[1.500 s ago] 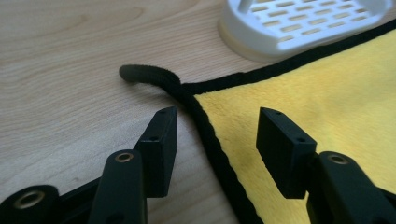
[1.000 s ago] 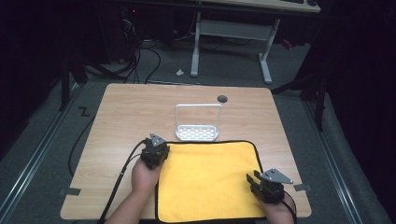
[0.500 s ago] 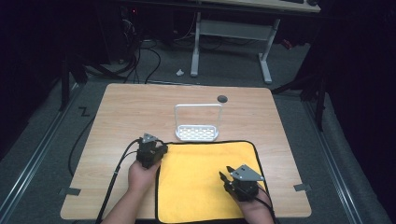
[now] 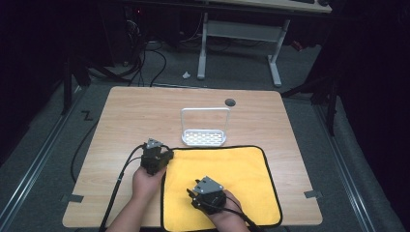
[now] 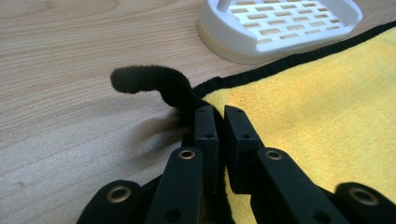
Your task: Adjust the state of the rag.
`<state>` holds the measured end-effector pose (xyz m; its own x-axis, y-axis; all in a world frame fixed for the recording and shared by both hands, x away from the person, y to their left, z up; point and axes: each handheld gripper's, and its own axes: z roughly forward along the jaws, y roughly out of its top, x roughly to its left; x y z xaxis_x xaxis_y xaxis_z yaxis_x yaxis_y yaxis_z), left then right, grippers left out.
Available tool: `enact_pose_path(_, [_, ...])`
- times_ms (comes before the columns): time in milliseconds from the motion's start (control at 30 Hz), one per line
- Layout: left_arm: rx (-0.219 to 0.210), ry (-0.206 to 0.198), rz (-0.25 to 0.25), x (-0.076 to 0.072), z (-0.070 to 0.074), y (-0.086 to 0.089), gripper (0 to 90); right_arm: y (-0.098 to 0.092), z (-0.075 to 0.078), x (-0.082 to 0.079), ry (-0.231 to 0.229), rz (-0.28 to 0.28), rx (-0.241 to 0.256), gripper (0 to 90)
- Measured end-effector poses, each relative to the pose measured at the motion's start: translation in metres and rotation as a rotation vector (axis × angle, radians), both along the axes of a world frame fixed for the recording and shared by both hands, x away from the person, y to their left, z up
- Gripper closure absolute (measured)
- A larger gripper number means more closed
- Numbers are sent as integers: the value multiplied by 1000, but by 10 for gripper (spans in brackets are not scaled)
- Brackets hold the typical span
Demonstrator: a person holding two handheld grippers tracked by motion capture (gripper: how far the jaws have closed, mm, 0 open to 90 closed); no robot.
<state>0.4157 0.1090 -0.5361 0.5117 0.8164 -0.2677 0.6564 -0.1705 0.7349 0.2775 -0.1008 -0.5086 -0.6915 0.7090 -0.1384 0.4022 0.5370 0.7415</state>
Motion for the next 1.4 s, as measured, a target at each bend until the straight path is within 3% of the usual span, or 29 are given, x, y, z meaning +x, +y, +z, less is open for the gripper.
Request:
enact_pose_path(233, [-47,34,-3,4,-1,5,843,38,-7,-2,28,80,6,558])
enact_pose_path(500, [-41,32,-3,3,-1,4,843,70,-13,-8,70,157,28,536])
enact_pose_path(667, [-44,32,-2,3,-1,5,842,79,-20,-9,96,177,10,535])
enact_pose_path(833, [-44,32,-1,3,-1,5,841,75,-20,-12,95,165,1,564])
enact_pose_path(1000, [-45,33,0,3,-1,5,841,67,-21,-18,49,158,-25,820])
enact_pose_path(1133, [-54,45,0,4,-1,6,843,67,-19,-18,37,159,-20,844])
enact_pose_path(1233, [-145,54,37,4,2,20,848,74,-9,-16,12,169,-13,845])
enact_pose_path(1400, [-149,39,69,2,5,37,850,89,4,-13,-27,177,18,845])
